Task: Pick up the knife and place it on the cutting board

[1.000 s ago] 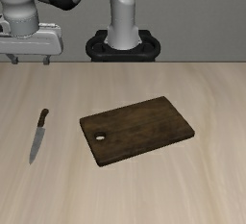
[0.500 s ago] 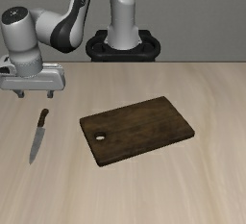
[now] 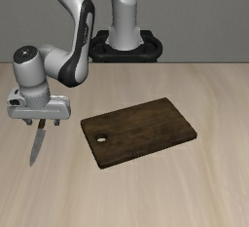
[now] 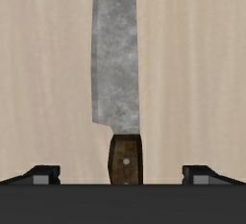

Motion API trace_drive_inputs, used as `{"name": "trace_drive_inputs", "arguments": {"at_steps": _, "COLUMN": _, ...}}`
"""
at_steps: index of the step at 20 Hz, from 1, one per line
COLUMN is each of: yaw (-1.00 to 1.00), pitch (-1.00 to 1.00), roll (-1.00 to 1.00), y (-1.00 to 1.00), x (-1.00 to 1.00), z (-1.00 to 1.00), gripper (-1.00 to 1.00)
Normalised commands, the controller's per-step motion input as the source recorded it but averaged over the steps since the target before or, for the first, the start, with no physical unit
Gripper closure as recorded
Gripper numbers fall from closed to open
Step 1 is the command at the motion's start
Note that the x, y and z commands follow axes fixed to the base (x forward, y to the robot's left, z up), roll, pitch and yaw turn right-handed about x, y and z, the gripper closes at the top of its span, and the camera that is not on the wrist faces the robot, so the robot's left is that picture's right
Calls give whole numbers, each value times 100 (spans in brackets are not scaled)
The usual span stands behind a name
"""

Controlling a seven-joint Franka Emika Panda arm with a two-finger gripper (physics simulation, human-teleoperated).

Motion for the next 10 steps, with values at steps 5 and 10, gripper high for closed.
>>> {"name": "trace_drive_inputs", "arguments": {"at_steps": 5, "yaw": 0, "pitch": 0, "roll": 0, "y": 0, "x": -20, "z": 0, "gripper": 100}}
{"name": "trace_drive_inputs", "arguments": {"at_steps": 10, "yaw": 0, "pitch": 0, "roll": 0, "y": 0, "x": 0, "z": 0, "gripper": 100}}
